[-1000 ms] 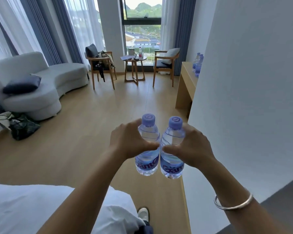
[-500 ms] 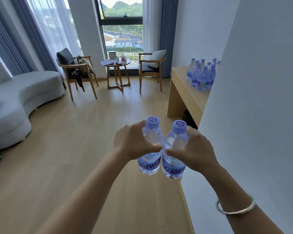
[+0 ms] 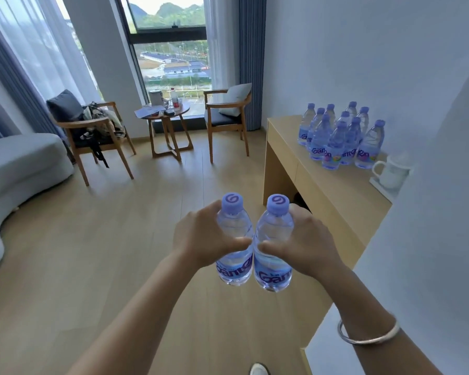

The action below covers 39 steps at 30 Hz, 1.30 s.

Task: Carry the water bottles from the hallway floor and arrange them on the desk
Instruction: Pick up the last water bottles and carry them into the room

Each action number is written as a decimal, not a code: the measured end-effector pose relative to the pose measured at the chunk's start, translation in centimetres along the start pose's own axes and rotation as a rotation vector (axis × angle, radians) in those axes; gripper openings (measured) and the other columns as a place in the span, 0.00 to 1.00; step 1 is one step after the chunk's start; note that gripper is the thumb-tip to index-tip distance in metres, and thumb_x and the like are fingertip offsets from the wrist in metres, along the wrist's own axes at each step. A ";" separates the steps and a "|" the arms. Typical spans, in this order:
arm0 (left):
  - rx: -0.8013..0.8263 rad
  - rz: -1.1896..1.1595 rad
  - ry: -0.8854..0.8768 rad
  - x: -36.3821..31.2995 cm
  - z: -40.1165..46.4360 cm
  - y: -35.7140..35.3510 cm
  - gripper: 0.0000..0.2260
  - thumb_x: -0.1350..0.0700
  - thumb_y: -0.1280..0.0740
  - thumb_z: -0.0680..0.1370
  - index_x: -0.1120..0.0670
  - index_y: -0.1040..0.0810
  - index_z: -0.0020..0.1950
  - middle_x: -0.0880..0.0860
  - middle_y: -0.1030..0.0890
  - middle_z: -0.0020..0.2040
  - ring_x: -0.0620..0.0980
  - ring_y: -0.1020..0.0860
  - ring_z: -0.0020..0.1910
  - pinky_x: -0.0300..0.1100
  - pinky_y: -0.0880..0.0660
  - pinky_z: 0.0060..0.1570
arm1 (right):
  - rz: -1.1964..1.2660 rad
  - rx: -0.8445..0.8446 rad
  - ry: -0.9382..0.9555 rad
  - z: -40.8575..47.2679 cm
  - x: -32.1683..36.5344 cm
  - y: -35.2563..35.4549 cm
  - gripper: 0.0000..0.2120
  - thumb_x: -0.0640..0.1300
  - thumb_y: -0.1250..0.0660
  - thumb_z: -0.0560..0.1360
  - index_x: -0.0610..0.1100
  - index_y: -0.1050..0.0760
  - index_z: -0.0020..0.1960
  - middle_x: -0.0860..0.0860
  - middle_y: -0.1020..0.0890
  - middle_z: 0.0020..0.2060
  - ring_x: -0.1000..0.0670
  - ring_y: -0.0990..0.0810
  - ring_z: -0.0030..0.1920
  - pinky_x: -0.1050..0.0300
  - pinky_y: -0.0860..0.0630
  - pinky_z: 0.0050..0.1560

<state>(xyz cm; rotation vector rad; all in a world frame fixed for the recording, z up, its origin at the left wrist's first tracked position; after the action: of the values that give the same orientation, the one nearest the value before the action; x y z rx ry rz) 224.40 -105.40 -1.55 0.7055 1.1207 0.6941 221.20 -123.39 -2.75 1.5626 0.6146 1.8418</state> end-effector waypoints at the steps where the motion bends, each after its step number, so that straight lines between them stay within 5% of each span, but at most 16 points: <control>1: 0.013 -0.005 -0.003 0.5 2.3 -0.6 0.21 0.35 0.35 0.54 0.40 0.26 0.43 0.44 0.21 0.33 0.44 0.22 0.34 0.40 0.26 0.33 | 0.001 -0.003 -0.018 2.2 -0.5 -0.1 0.18 0.55 0.28 0.59 0.51 0.30 0.43 0.54 0.26 0.38 0.54 0.25 0.37 0.59 0.32 0.33; 5: 0.043 -0.008 -0.012 1.9 10.9 -2.4 0.15 0.35 0.34 0.53 0.34 0.32 0.37 0.40 0.24 0.30 0.38 0.25 0.31 0.35 0.35 0.30 | -0.007 -0.009 -0.055 10.4 -1.9 -0.6 0.20 0.55 0.28 0.60 0.49 0.29 0.47 0.53 0.24 0.40 0.52 0.25 0.39 0.58 0.29 0.36; 17: 0.141 -0.148 -0.038 7.6 30.1 -8.5 0.16 0.37 0.31 0.53 0.33 0.30 0.38 0.40 0.23 0.32 0.40 0.25 0.32 0.38 0.27 0.34 | -0.051 -0.029 -0.166 28.4 -5.3 -3.1 0.19 0.54 0.29 0.60 0.48 0.27 0.47 0.52 0.23 0.39 0.52 0.24 0.38 0.55 0.26 0.39; 23: 0.210 -0.074 -0.110 10.4 42.1 -11.2 0.16 0.35 0.32 0.54 0.34 0.32 0.37 0.38 0.26 0.28 0.35 0.27 0.29 0.29 0.40 0.26 | -0.052 -0.095 -0.270 38.9 -7.5 -5.4 0.19 0.53 0.28 0.59 0.48 0.27 0.48 0.52 0.22 0.39 0.51 0.23 0.40 0.54 0.25 0.41; 32: 0.361 -0.095 -0.320 10.8 59.2 -14.6 0.23 0.39 0.30 0.57 0.45 0.25 0.48 0.45 0.21 0.36 0.44 0.24 0.35 0.40 0.26 0.34 | 0.021 -0.246 -0.421 52.1 -10.0 -6.4 0.19 0.55 0.28 0.59 0.56 0.27 0.48 0.57 0.22 0.42 0.58 0.23 0.42 0.59 0.27 0.39; 39: 0.495 -0.179 -0.317 10.8 68.2 -21.0 0.19 0.42 0.29 0.56 0.40 0.28 0.44 0.42 0.25 0.30 0.41 0.27 0.30 0.34 0.35 0.28 | -0.005 -0.310 -0.538 59.8 -14.8 -6.0 0.20 0.57 0.28 0.59 0.58 0.30 0.48 0.59 0.23 0.44 0.57 0.23 0.44 0.60 0.29 0.40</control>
<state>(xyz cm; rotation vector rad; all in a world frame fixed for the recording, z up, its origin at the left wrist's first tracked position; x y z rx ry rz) 295.12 -119.46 -5.30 1.0773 1.0498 0.1359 282.20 -133.11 -6.05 1.7298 0.0810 1.3413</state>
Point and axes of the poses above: each hand's wrist, its own z-axis towards the middle knuckle, its own y-axis out of the back of the hand, x = y × z, the point moved 8 cm from there along z, towards the middle knuckle
